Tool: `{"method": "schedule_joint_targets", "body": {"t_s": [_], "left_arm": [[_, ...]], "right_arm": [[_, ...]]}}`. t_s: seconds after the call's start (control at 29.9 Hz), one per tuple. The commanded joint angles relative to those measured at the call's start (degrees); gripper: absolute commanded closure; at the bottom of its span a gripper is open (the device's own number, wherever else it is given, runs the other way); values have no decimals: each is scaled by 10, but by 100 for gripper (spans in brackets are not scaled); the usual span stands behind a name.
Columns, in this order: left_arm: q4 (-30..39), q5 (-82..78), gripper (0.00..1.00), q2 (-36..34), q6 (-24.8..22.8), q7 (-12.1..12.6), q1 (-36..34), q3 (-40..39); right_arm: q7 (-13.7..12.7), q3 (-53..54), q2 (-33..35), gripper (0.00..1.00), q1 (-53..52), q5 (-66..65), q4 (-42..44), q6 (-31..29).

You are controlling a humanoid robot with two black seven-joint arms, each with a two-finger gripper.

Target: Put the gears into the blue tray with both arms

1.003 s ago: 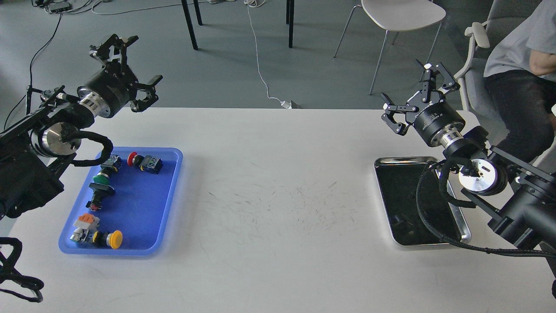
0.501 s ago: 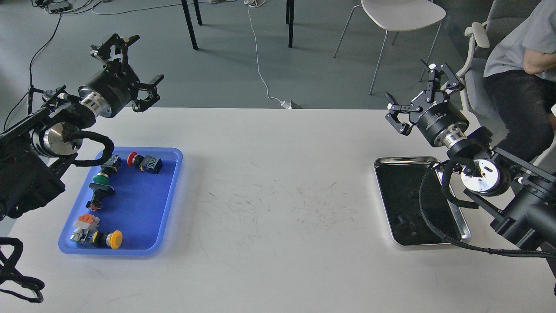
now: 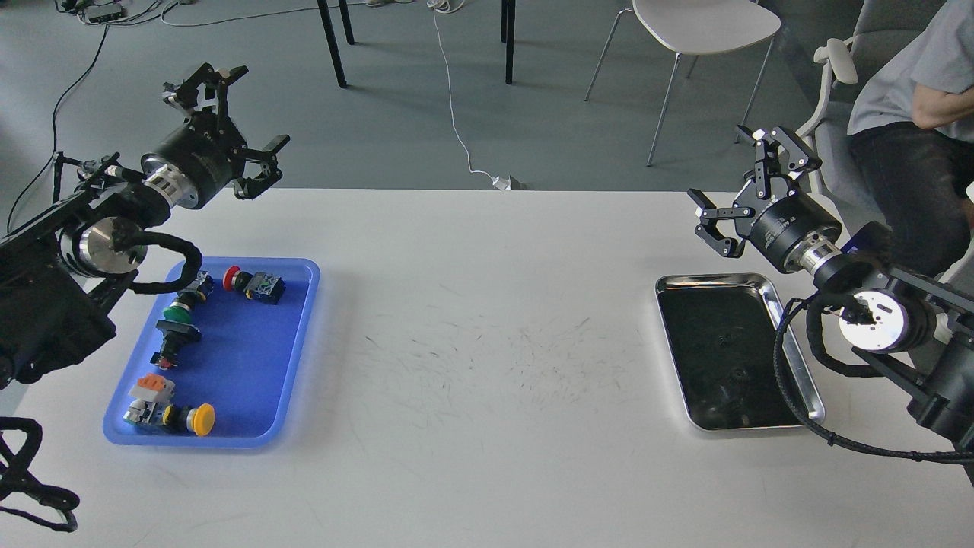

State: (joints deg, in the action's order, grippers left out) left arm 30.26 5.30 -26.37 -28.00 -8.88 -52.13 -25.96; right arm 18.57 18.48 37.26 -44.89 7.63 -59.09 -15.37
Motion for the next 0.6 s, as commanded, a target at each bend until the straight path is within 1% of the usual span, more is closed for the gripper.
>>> {"method": "schedule_joint_targets", "body": {"t_s": [0.0,0.13,0.23,0.3,0.43,0.57], "left_arm": [[0,0,1,1,0,0,0,1],[0,0,1,2,0,-1,1,1],[0,0,1,2,0,-1,1,1],[-1,0,1,2,0,-1,1,1],[-1,1,1,2,0,-1,2,0],[-1,1,1,2,0,-2,3,0]], "right_arm": [[-7,-69,51,1,-38,-69,-35,0],[-7,-112,98,1,-82,-131,-71,0],[-8,-126,129,1,-88,-154,-88,-1],[-11,-129,138,1,-93,-172,-88,-1],[-27,-129,163,1,-99,-204,-90,-19],[-29,-130,169,2,-97,-206,-89,-24]]}}
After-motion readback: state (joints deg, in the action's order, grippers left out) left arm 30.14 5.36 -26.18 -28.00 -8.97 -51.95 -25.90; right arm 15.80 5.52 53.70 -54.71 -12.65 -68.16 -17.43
